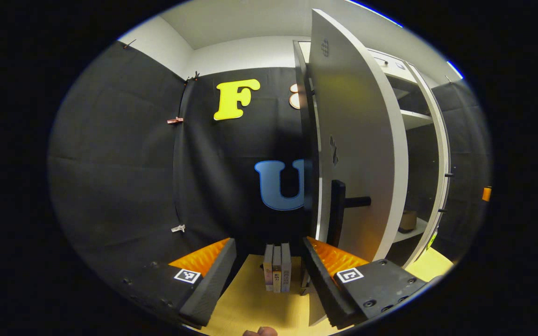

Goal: Grab one shoe with the right hand and put it into the shoe cabinet, grab the other shoe with the left hand and put it into the shoe cabinet; then close the right door with the right hand and the left door with the left hand.

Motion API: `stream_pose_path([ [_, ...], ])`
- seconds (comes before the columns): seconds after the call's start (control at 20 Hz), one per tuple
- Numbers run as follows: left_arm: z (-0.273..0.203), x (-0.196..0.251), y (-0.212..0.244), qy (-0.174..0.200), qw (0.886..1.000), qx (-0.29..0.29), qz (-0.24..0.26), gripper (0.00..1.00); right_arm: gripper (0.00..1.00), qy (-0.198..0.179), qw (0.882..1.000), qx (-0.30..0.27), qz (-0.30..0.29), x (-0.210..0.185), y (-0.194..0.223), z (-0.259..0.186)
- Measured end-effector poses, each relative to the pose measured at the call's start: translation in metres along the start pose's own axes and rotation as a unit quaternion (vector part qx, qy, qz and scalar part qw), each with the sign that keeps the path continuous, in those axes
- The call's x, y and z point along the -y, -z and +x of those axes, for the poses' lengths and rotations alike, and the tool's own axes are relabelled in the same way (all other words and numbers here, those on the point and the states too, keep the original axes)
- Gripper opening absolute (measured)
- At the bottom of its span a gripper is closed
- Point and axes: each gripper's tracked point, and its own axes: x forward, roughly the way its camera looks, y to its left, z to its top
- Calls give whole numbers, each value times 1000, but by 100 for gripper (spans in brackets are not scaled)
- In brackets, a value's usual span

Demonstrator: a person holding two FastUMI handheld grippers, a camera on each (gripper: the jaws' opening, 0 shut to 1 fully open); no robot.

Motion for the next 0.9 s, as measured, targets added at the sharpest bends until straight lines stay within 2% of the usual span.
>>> stream_pose_path([
  [0.15,-4,20,-3,8,1000,2,9,89,98,-11,1000,-3,1,-1,1,1],
  [0.55,-9,89,-4,60,998,1,-6,89,98,-25,1000,-7,7,10,-1,8],
  [0.8,-20,156,-4,128,992,1,-16,88,98,-36,999,-9,11,9,-1,10],
  [0.9,-29,180,-10,139,990,9,-20,91,98,-39,999,-10,14,6,-2,12],
])
